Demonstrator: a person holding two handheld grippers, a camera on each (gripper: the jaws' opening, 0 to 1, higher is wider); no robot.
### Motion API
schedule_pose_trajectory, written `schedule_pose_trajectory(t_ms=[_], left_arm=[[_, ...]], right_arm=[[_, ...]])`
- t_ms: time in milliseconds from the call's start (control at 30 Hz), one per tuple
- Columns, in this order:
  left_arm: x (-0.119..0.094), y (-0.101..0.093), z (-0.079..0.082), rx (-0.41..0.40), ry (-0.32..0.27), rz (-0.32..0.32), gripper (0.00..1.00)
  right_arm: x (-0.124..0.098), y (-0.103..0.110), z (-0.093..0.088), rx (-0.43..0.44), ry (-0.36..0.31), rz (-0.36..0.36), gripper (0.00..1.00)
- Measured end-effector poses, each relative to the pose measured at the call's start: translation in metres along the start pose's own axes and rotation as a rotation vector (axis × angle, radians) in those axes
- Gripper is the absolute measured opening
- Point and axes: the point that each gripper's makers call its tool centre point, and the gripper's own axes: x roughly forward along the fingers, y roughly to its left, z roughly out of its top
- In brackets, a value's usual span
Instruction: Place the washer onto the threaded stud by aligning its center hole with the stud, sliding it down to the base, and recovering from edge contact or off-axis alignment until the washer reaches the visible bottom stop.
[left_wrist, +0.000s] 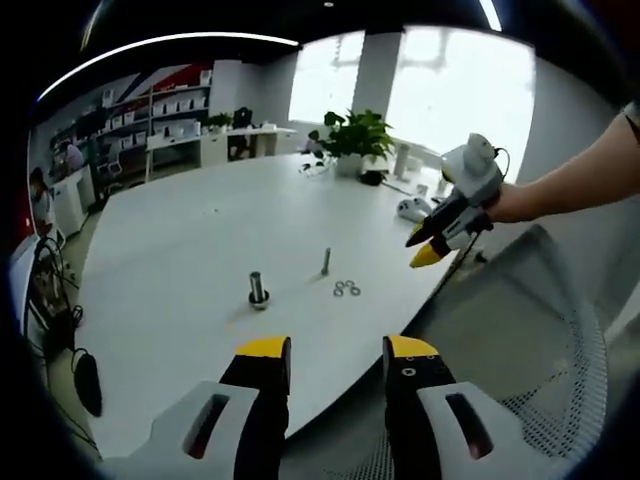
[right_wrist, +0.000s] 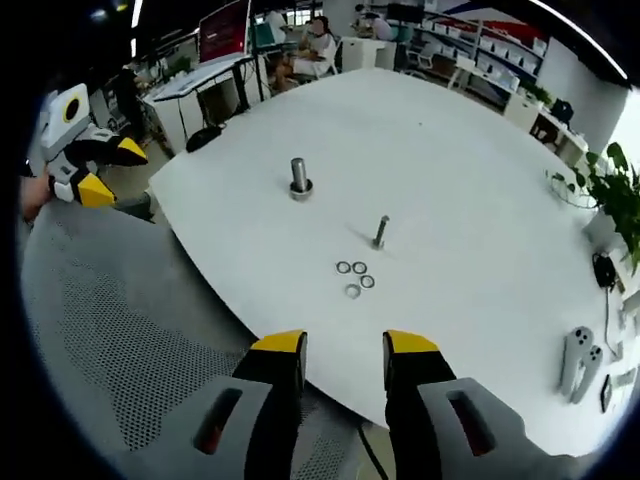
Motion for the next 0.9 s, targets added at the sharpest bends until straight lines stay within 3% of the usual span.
schedule_pose_trajectory(t_ms=[200,300,533,667,900], left_arm=[[0.001,-0.006,0.001,-0.001,-0.001,-0.038,0.35],[0.001,-0.004,0.001,0.002,-0.003,-0.024,0.35],[0.001,-0.002,0.001,-0.009,-0.005,-0.019,0.34],[0.001,-0.002,0.0,-0.01,0.001,-0.015,0.34],[0.0,-0.001,-0.002,-0.011,0.007,-0.012,0.33]], right_arm=[[0.016,-0.004,0.0,-0.049,0.046,-0.01,0.33],[0.024,-0.008,0.005,0.039,0.043,-0.011,0.33],[0.033,-0.014,0.016,0.055,0.062,-0.014,0.34],[0.037,-0.02,0.016,0.151,0.055,-0.029,0.33],[0.049,-0.021,0.012,0.21,0.063,-0.035,0.33]])
